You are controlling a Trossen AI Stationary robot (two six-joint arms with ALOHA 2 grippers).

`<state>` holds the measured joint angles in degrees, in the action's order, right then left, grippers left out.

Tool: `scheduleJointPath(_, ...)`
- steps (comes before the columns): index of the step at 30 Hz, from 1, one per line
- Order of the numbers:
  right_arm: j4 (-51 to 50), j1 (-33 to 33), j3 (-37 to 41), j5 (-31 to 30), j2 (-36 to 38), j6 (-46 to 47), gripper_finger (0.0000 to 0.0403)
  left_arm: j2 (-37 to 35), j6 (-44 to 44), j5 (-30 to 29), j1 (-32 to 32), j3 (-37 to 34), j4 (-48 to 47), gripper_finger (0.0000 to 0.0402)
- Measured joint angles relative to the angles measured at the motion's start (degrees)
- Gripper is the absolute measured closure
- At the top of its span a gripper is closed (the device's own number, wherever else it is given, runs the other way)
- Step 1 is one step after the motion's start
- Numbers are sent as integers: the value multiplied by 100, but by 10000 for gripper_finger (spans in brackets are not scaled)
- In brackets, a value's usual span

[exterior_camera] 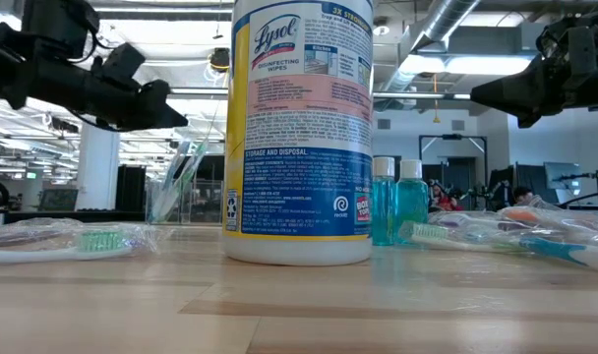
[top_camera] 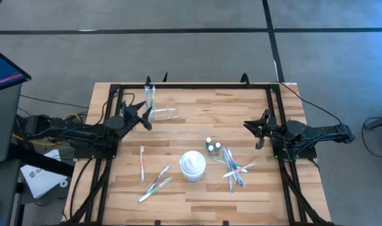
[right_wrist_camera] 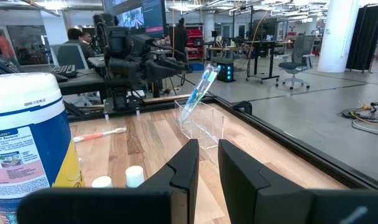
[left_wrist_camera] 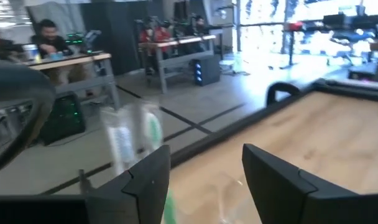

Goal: Pick & Place toothbrushing station
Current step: Put the left orange toothbrush into the transparent organizer

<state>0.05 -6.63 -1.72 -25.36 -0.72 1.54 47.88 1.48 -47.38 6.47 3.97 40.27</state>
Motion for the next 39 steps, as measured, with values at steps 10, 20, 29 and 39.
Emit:
scheduleJointPath(10,-1,0,0,0,1,0,349,-103,-182,-1072,-2162,201,-361,211)
scheduleJointPath(20,-1,0,0,0,-2,0,349,-103,-655,-1886,-4018,915,-1240,211)
scheduleJointPath(29,0,0,1,0,-1,0,349,-101,-1745,-1718,-4800,992,-1443,211)
scheduleJointPath(39,-2,0,1,0,1,0,349,-101,-3951,-62,-4925,992,-2127,211)
